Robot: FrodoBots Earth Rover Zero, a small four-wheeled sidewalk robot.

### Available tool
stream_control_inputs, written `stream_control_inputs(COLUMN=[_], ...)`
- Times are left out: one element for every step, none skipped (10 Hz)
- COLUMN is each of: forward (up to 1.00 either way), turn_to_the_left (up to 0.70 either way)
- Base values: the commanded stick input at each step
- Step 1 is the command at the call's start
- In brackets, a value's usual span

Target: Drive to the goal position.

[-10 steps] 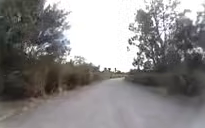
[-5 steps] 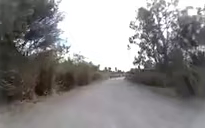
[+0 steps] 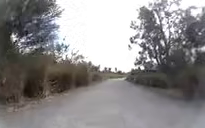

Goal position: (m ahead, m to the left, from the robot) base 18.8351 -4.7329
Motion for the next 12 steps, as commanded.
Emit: stream_control_inputs(forward=[0.85,0.85,0.85,0.85,0.85,0.85,0.85,0.85,0.85,0.85,0.85,0.85], turn_to_the_left=[-0.11,0.00,0.00,0.00,0.00,0.00,0.00,0.00,0.00,0.00,0.00,0.00])
